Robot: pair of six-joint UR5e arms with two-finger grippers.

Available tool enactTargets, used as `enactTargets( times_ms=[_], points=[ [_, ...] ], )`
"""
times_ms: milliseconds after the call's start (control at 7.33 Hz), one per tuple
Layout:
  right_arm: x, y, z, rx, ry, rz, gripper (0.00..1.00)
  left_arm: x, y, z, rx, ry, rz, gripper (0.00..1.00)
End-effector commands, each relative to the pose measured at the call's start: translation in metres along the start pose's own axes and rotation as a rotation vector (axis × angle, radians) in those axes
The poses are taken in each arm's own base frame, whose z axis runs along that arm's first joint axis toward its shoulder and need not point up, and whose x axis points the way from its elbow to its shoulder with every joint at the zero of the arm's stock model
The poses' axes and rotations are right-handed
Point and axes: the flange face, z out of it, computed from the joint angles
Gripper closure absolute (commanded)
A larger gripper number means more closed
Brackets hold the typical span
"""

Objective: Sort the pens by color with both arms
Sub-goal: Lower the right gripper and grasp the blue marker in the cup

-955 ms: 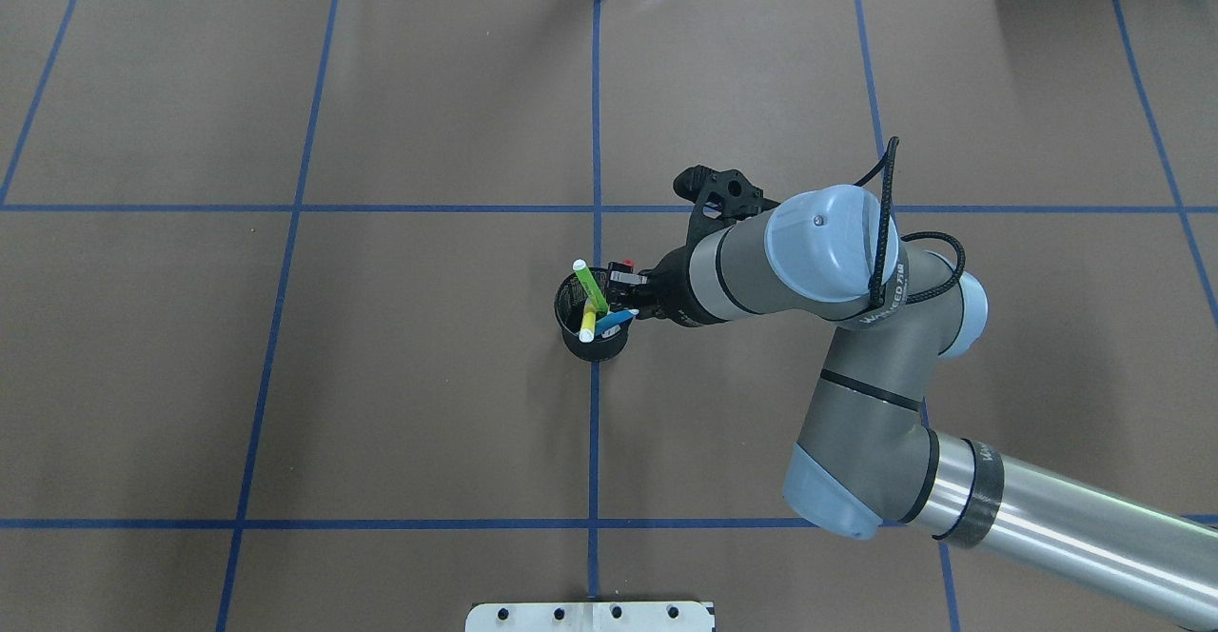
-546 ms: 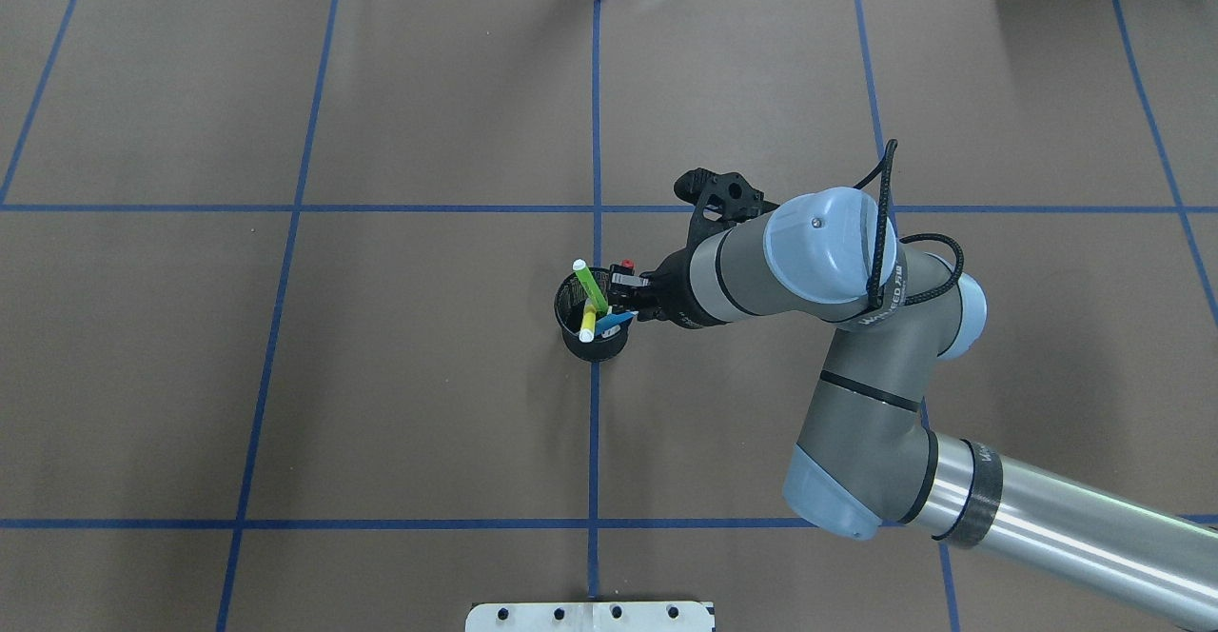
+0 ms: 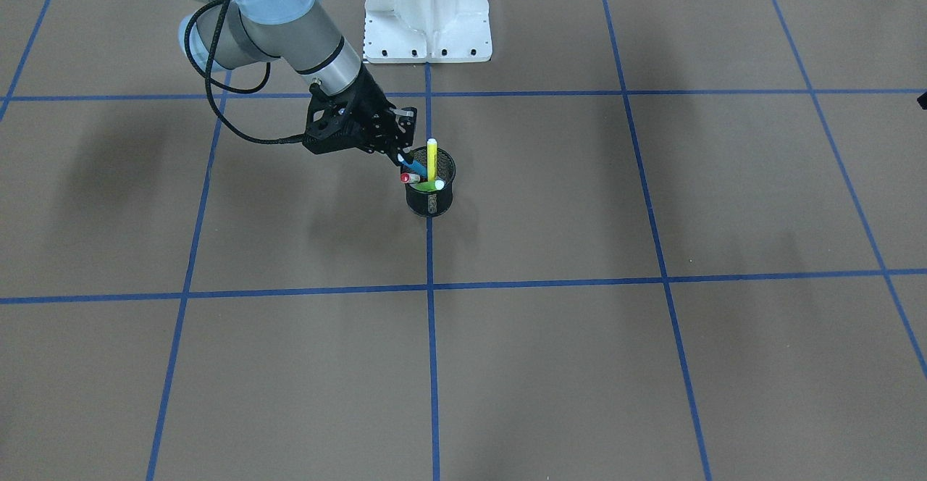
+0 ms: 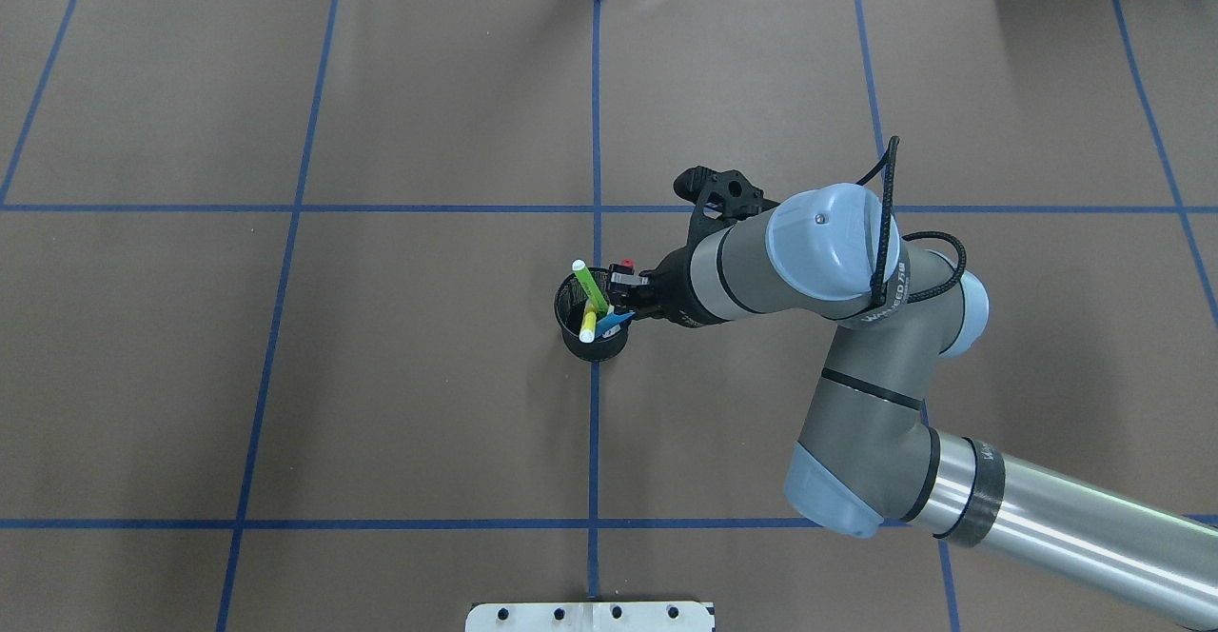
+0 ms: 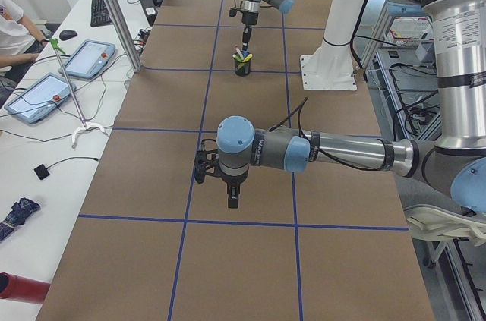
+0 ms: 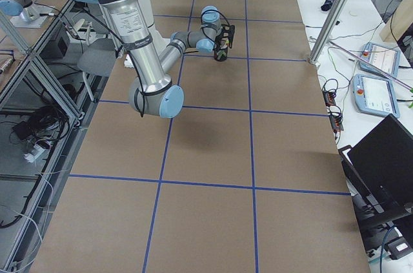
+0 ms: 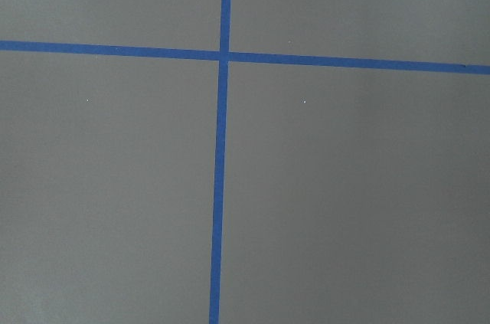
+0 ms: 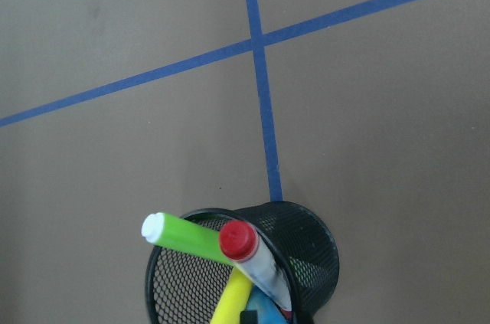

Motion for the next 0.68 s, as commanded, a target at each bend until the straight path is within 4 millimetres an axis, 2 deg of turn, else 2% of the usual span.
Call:
enactTargets(
  times_ms=[0,136,273,546],
  points=[
    [-0.014,-0.018,-0.047,-0.022,-0.067,-0.002,1.00,0.000,0.000,0.000,-0.001,0.001,-0.001,0.00],
    [-0.014,-0.036,-0.075,-0.032,-0.089,0.003,1.00,0.000,0.000,0.000,-0.001,0.001,-0.001,0.00],
    [-0.004,-0.052,-0.095,-0.035,-0.094,0.015,1.00,0.000,0.000,0.000,0.000,0.001,0.000,0.00],
    [0.031,-0.110,-0.163,-0.070,-0.106,0.068,1.00,0.004,-0.004,-0.003,0.007,0.004,0.007,0.00]
  ],
)
